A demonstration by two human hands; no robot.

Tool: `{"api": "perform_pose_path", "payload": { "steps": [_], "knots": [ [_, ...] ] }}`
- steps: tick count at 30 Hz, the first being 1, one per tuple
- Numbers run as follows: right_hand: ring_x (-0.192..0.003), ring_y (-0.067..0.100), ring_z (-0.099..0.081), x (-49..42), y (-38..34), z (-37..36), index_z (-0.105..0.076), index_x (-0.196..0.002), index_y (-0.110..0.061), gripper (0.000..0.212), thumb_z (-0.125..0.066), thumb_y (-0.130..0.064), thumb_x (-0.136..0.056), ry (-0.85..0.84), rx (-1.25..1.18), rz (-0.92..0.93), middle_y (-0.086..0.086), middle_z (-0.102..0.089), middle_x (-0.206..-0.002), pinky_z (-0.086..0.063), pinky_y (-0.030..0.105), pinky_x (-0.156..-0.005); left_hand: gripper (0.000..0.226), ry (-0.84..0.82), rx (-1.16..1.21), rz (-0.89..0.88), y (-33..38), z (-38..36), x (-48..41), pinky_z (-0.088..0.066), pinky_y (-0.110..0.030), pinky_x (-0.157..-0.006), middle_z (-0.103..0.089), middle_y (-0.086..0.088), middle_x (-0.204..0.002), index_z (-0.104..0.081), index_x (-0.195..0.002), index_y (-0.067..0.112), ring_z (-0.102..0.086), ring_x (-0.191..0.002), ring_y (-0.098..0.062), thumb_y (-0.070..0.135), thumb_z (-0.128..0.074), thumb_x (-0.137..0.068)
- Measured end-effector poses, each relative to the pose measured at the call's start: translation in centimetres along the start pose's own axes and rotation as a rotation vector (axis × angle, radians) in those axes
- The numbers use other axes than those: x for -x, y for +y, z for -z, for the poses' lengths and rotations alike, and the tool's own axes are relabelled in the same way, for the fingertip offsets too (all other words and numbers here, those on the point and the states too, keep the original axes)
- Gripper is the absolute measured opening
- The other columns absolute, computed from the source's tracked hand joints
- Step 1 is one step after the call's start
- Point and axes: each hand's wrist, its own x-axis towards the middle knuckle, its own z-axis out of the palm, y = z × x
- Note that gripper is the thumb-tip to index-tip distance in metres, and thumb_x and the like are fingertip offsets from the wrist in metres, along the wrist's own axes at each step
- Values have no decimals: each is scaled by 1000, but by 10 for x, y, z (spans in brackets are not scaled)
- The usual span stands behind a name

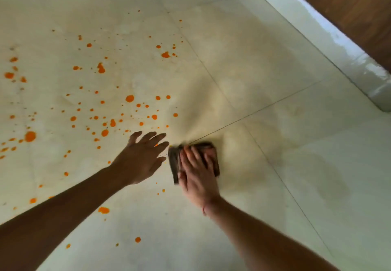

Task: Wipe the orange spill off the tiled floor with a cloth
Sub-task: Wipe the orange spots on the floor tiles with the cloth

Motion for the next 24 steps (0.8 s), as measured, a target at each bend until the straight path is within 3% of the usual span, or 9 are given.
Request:
{"api": "perform_pose_path", "payload": {
  "steps": [3, 7, 10, 13, 14, 16, 18, 21, 24],
  "knots": [
    [-142, 19, -33, 55, 22, 10, -44, -143, -15, 58, -47, -36, -90, -31, 52, 190, 3, -40, -152, -34, 49, -108, 53, -61, -10, 118, -20, -9, 52, -43, -50, -96, -61, -5, -131, -68, -118, 18, -61, -116, -26, 47, -34, -87],
    [-143, 21, -29, -16, -5, 9, -39, -147, -16, 62, -36, -40, -89, 6, 65, -131, 4, -36, -155, -22, 46, -112, 59, -146, 78, 250, -24, -26, 102, -47, -51, -93, -61, -5, -132, -67, -119, 19, -60, -117, -28, 52, -34, -84],
    [-146, 19, -25, 16, -78, -21, -38, -147, -16, 59, -40, -38, -92, -64, 71, 153, 3, -34, -156, -18, 47, -113, 61, -151, 105, 312, -24, -44, 131, -46, -52, -92, -60, -6, -132, -66, -120, 18, -60, -118, -29, 55, -34, -84],
    [-146, 16, -24, 78, -38, -8, -41, -146, -16, 58, -48, -36, -92, -94, 59, 418, 1, -30, -157, -26, 46, -112, 62, -152, 139, 385, -22, -51, 149, -44, -53, -94, -60, -6, -133, -65, -122, 17, -57, -121, -31, 56, -32, -85],
    [-144, 18, -27, 75, -18, -5, -43, -145, -15, 57, -48, -35, -91, -65, 90, 400, 1, -30, -157, -30, 48, -109, 62, -149, 152, 406, -22, -52, 154, -44, -53, -94, -59, -6, -133, -64, -122, 17, -57, -121, -31, 55, -32, -86],
    [-141, 21, -32, 36, -4, 5, -42, -144, -14, 59, -43, -36, -89, -35, 124, 132, 3, -32, -155, -31, 50, -107, 60, -108, 185, 447, -21, -51, 160, -44, -53, -95, -58, -6, -134, -63, -124, 16, -56, -123, -30, 53, -32, -88],
    [-140, 24, -34, -2, -51, -4, -41, -144, -12, 62, -40, -37, -88, -1, 122, -13, 8, -39, -152, -24, 48, -110, 58, -61, 203, 490, -23, -50, 172, -42, -53, -97, -57, -5, -137, -62, -125, 17, -54, -125, -29, 52, -32, -88],
    [-144, 22, -29, 44, -134, -39, -40, -145, -14, 60, -41, -38, -89, -99, 110, 352, 5, -40, -152, -20, 47, -112, 56, -14, 228, 561, -29, -55, 196, -41, -53, -97, -56, -6, -137, -62, -125, 16, -53, -125, -31, 48, -32, -89],
    [-146, 17, -22, 90, -95, -23, -39, -147, -17, 59, -45, -39, -92, -189, 89, 601, 1, -33, -157, -15, 42, -116, 56, -35, 252, 630, -30, -62, 217, -41, -54, -96, -54, -8, -139, -61, -125, 15, -51, -126, -33, 47, -31, -90]
  ]
}}
